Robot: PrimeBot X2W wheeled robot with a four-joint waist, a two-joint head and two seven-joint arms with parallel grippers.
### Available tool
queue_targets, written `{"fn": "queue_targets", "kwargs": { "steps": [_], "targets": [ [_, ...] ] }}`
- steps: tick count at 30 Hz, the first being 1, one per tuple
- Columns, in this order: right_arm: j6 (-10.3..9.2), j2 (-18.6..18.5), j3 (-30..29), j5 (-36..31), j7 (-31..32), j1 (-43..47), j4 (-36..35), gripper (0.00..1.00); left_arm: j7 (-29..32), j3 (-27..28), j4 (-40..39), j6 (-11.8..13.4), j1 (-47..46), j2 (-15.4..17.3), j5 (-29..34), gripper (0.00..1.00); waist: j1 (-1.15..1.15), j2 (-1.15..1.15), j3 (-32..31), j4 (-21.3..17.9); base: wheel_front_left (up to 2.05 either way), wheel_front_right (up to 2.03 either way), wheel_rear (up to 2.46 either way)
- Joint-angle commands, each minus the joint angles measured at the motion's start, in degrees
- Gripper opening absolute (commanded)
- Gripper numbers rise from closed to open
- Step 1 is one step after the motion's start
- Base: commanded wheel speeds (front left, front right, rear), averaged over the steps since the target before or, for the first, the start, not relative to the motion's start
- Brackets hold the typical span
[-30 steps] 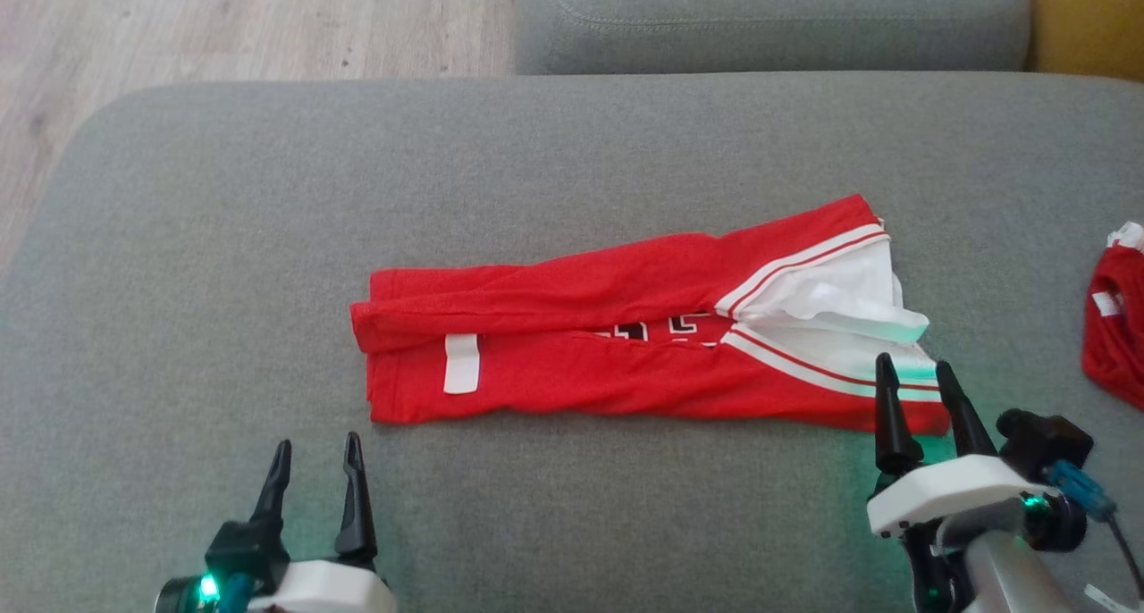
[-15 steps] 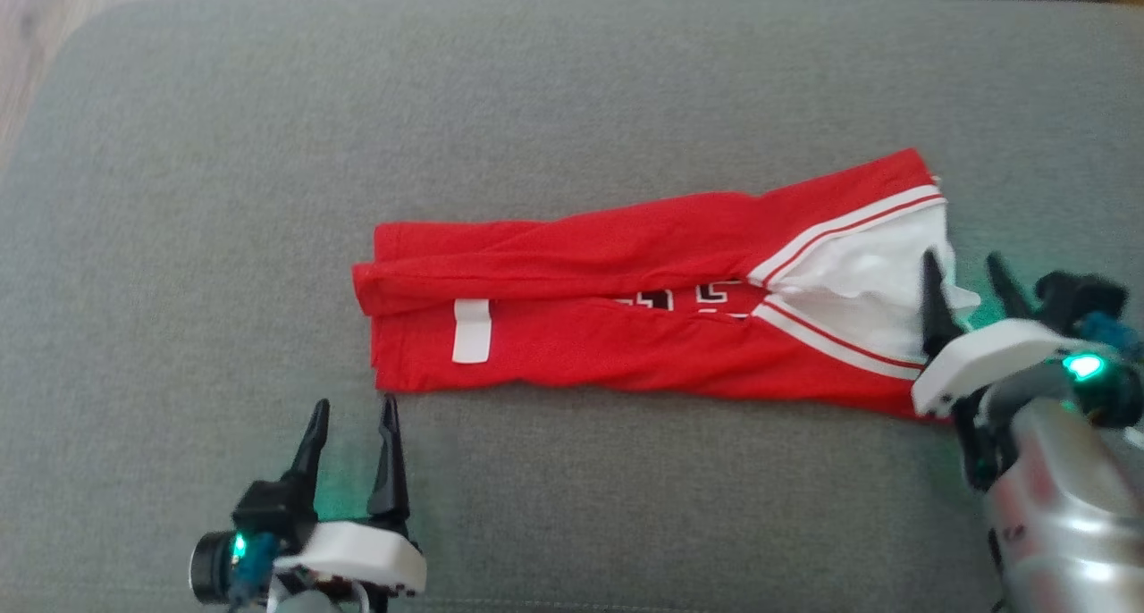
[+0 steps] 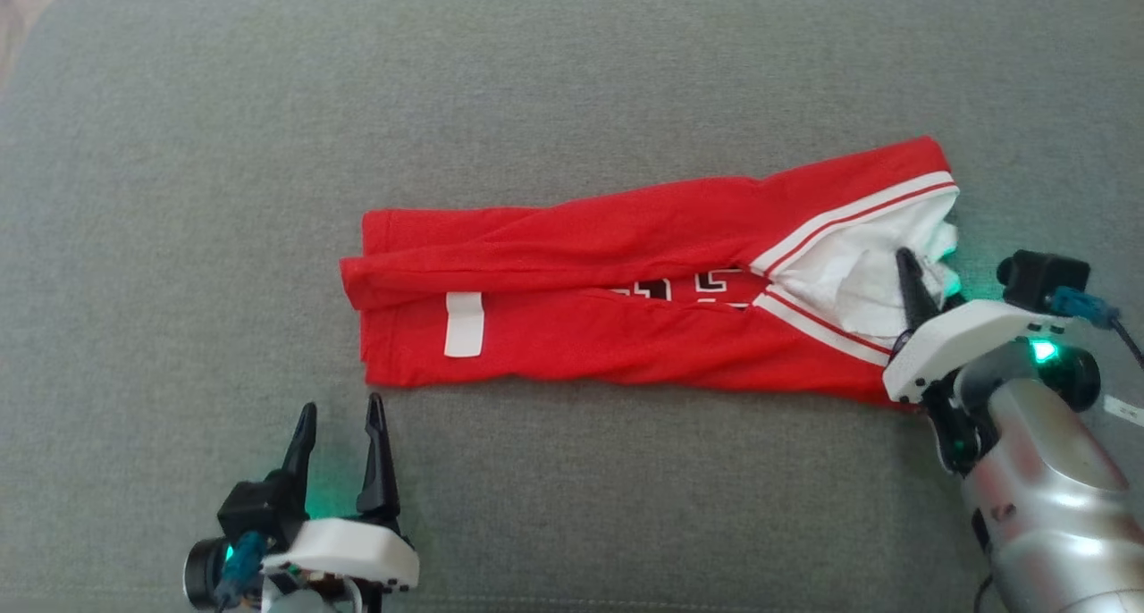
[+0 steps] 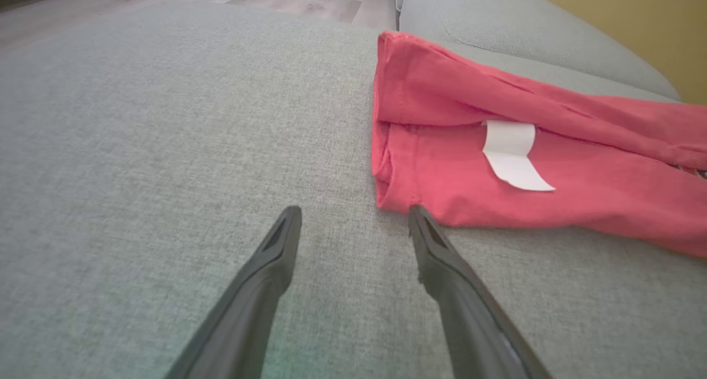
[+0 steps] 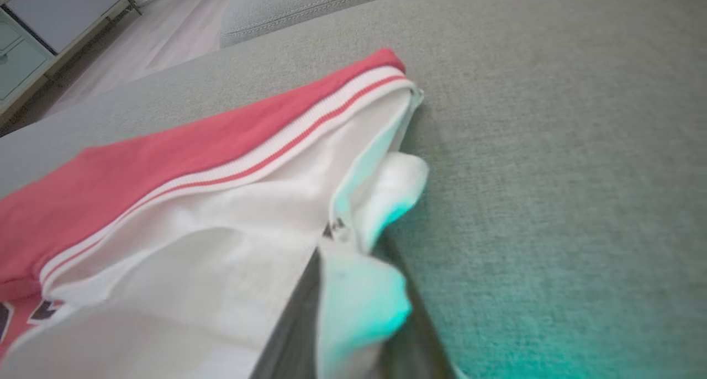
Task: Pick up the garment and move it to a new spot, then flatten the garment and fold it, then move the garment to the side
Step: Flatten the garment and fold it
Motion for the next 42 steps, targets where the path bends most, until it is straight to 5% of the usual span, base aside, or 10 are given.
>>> {"fn": "queue_targets", "kwargs": {
  "steps": [1,6,10,21,34,35,36,42],
  "targets": [
    [0.22,0.06,2.05,0.11,-0.39,1.68,0.53,0.00,-0.46,2.09,-1.66,0.13,-2.07,0.19,-0.05,1.00,0.00,0.00,-0.19,-0.45,0.00,0.00,0.00],
    [0.22,-4.97,-0.22,-0.17,-7.32,-1.06,0.30,0.00,-0.46,1.55,-1.98,-0.05,-2.47,0.19,-0.29,1.00,0.00,0.00,-1.17,-1.20,0.00,0.00,0.00],
    [0.22,-5.41,0.24,0.27,-8.60,-3.09,-2.17,0.00,-0.46,1.18,-1.92,0.03,-1.97,0.19,-0.58,1.00,0.00,0.00,-2.12,-1.49,0.00,0.00,0.00],
    [0.22,4.64,18.09,8.94,-4.93,-0.72,-15.68,0.00,-0.46,-0.95,-1.02,0.04,-1.08,0.19,1.21,1.00,0.00,0.00,-3.10,2.98,0.00,0.00,0.00],
    [0.22,6.72,27.84,16.69,-3.91,-1.81,-13.49,0.00,-0.46,-3.88,-0.43,0.07,-0.40,0.19,0.26,1.00,0.00,0.00,-3.22,14.48,0.00,0.00,0.00],
    [0.22,6.73,28.58,17.64,-3.89,-1.84,-13.51,0.25,-0.46,-4.00,-0.38,0.31,-0.32,0.19,0.23,1.00,0.00,0.00,-3.29,14.87,0.00,0.00,0.00],
    [0.22,6.74,29.34,18.75,-4.11,-1.86,-13.84,0.99,-0.46,-4.06,-0.40,0.51,-0.27,0.19,0.21,1.00,0.00,0.00,-3.35,15.09,0.00,0.00,0.00],
    [0.22,6.76,30.48,20.14,-7.94,-3.37,-13.56,1.00,-0.46,-2.62,-0.65,1.14,-0.46,0.19,0.71,1.00,0.00,0.00,-4.08,13.09,0.00,0.00,0.00]
  ]
}}
